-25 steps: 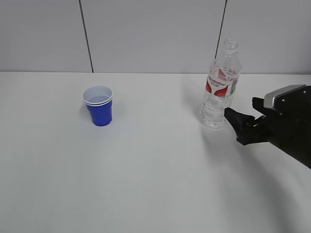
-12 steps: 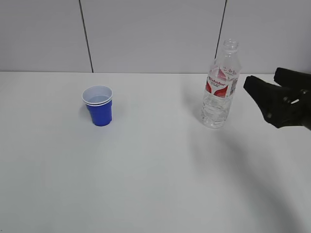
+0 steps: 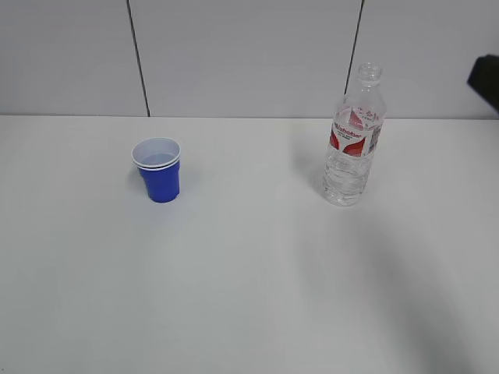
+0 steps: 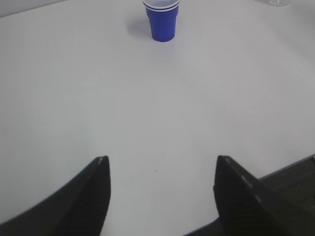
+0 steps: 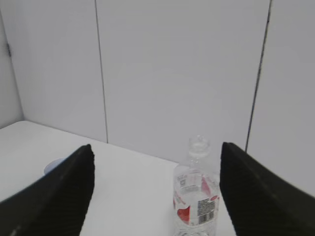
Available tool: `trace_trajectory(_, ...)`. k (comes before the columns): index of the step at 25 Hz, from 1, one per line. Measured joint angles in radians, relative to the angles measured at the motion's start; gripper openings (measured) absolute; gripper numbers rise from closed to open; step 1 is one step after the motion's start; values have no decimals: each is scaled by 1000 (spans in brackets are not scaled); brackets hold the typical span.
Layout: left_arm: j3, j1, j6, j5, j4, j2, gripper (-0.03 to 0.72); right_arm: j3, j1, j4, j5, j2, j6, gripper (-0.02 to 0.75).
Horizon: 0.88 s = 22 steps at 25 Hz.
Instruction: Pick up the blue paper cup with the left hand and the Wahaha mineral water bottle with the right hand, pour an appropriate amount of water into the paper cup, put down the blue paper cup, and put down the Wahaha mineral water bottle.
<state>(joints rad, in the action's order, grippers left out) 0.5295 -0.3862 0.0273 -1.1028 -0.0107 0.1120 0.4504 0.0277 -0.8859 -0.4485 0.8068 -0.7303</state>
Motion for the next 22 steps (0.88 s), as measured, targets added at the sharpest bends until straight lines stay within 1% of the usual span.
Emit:
trace_trajectory(3,0,0,0,0,0,0,499,51,0,-161,133,-115,-184,590)
trace_trajectory(5,0,0,0,0,0,0,499,76,0,-308,179,-183,-320,590)
trace_trajectory(6,0,0,0,0,0,0,499,84,0,-386,185,-210,-408,590)
trace_trajectory(8,0,0,0,0,0,0,499,96,0,-601,181,-250,-594,590)
trace_trajectory(10,0,0,0,0,0,0,499,104,0,-807,146,-274,-819,590)
trace_trajectory(11,0,0,0,0,0,0,499,109,0,-871,111,-281,-905,590)
trace_trajectory(13,0,0,0,2,0,0,499,118,0,-929,30,-288,-1019,590)
trace_trajectory(16,0,0,0,2,0,0,499,123,0,-961,-42,-288,-1067,589)
trace_trajectory(19,0,0,0,2,0,0,499,125,0,-969,-44,-288,-1063,589)
trace_trajectory(22,0,0,0,2,0,0,499,125,0,-970,-14,-288,-1054,589)
